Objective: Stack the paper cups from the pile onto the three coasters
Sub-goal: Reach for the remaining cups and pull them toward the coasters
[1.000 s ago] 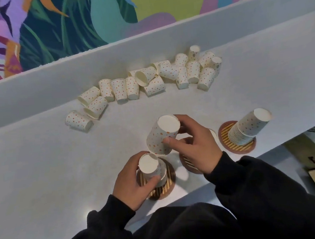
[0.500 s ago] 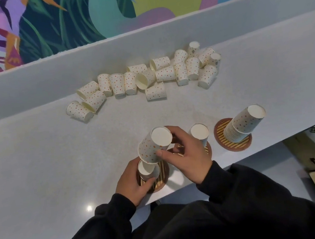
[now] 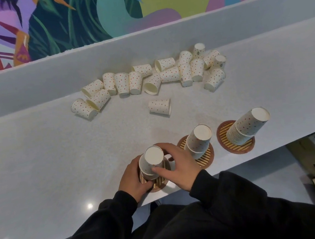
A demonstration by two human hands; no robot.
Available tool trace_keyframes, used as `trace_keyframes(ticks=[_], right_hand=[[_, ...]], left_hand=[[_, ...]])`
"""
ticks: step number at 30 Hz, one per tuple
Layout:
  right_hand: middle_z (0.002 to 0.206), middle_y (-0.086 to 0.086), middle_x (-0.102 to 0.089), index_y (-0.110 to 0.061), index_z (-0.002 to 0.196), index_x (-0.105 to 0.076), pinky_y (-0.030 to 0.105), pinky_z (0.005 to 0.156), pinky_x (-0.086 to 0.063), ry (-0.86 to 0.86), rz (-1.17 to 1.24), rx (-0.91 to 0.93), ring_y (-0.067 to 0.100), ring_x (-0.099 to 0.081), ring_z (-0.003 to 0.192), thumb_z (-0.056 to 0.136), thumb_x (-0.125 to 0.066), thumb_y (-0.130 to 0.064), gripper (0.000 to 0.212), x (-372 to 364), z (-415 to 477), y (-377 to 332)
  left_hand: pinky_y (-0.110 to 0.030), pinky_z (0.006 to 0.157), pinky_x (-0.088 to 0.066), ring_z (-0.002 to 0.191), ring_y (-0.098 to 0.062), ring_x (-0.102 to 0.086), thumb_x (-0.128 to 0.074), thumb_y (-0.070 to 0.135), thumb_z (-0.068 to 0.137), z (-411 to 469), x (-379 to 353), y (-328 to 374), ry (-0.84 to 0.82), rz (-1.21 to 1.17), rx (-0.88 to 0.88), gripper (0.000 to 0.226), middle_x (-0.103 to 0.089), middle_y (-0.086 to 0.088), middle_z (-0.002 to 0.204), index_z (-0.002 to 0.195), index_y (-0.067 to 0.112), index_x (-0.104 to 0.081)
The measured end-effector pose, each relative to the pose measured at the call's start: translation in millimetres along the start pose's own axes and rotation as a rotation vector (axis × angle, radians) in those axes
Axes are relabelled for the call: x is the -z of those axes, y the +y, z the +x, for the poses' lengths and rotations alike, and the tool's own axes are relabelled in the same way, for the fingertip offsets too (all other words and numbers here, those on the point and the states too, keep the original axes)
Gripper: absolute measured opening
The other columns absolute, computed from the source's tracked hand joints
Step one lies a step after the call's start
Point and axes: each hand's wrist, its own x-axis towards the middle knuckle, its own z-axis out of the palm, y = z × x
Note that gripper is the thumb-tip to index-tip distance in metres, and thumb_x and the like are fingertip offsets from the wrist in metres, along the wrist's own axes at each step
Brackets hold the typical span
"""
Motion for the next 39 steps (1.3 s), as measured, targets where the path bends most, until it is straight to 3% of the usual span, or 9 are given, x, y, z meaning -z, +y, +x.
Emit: trace_keyframes(ticks=[3,6,17,20,24,28,30,35,39], right_hand=[[0.137,-0.014,-0.059,-0.034,0.142,-0.050,0.036,0.107,-0.049,-0.045,-0.056,-0.009,0.003,-0.054,0.123,0.086,-0.069,-0.057,0.064,-8,4,8],[0.137,-0.014,-0.058,-0.036,0.142,-0.048,0.036,0.108,-0.048,-0.084,-0.091,-0.027,0.003,-0.053,0.124,0.086,-0.069,-0.059,0.064,-15,7,16],[0.133,-0.022,-0.058,-0.053,0.135,-0.044,0.031,0.106,-0.048,-0.099,-0.108,-0.050,-0.001,-0.052,0.123,0.084,-0.075,-0.049,0.060,-33,12,29],[0.139,-0.018,-0.057,-0.047,0.141,-0.043,0.031,0.108,-0.047,-0.124,-0.134,-0.078,0.002,-0.052,0.127,0.084,-0.076,-0.041,0.066,-34,13,33],[0.146,-0.009,-0.051,-0.034,0.150,-0.040,0.028,0.111,-0.045,-0.086,-0.157,-0.126,0.009,-0.051,0.130,0.093,-0.070,-0.023,0.065,-29,15,38],[0.135,-0.012,-0.053,-0.031,0.139,-0.052,0.034,0.104,-0.052,0.132,0.022,-0.179,0.002,-0.054,0.118,0.098,-0.066,-0.017,0.046,-24,32,26],[0.137,-0.011,-0.053,-0.032,0.137,-0.053,0.034,0.107,-0.050,0.184,0.081,-0.230,0.006,-0.052,0.122,0.097,-0.066,-0.023,0.043,-22,51,14],[0.150,0.006,-0.051,-0.024,0.151,-0.040,0.040,0.108,-0.048,0.021,0.053,-0.448,0.028,-0.053,0.132,0.096,-0.067,-0.041,0.063,-34,111,-4],[0.145,0.013,-0.054,-0.018,0.151,-0.036,0.036,0.099,-0.050,-0.005,0.066,-0.543,0.034,-0.056,0.126,0.095,-0.069,-0.033,0.067,-38,134,-7]], left_hand=[[-0.010,0.088,-0.038,0.106,0.002,-0.053,-0.090,0.030,0.066,1,-1,-4,-0.007,-0.008,0.025,0.084,-0.054,0.025,0.119,0.132,0.047,-0.039],[-0.007,0.086,-0.038,0.107,0.011,-0.052,-0.090,0.029,0.067,1,2,0,-0.010,-0.014,0.017,0.083,-0.050,0.036,0.119,0.127,0.054,-0.038],[-0.006,0.088,-0.037,0.107,0.021,-0.049,-0.087,0.024,0.068,1,4,1,0.008,-0.019,-0.006,0.079,-0.051,0.039,0.117,0.119,0.063,-0.041],[-0.010,0.093,-0.036,0.109,0.013,-0.050,-0.088,0.025,0.067,5,6,-3,-0.034,-0.016,-0.006,0.082,-0.053,0.033,0.122,0.127,0.057,-0.040],[-0.021,0.099,-0.042,0.115,-0.003,-0.054,-0.081,0.017,0.077,14,22,-7,-0.050,0.006,0.016,0.078,-0.057,0.015,0.132,0.145,0.031,-0.045],[-0.030,0.090,-0.058,0.098,-0.013,-0.069,-0.072,0.010,0.089,40,44,-8,0.178,-0.208,0.161,0.043,-0.071,0.009,0.107,0.121,0.036,-0.061],[-0.039,0.091,-0.060,0.096,-0.016,-0.072,-0.074,0.021,0.091,62,54,-5,0.163,-0.307,0.271,0.038,-0.072,0.005,0.104,0.125,0.031,-0.062],[-0.040,0.082,-0.062,0.096,-0.027,-0.073,-0.065,0.029,0.100,98,60,28,0.031,-0.510,0.426,0.035,-0.073,-0.008,0.108,0.131,0.016,-0.061],[-0.051,0.084,-0.060,0.100,-0.036,-0.072,-0.062,0.024,0.102,108,63,39,-0.042,-0.604,0.450,0.021,-0.073,-0.013,0.107,0.121,0.016,-0.066]])
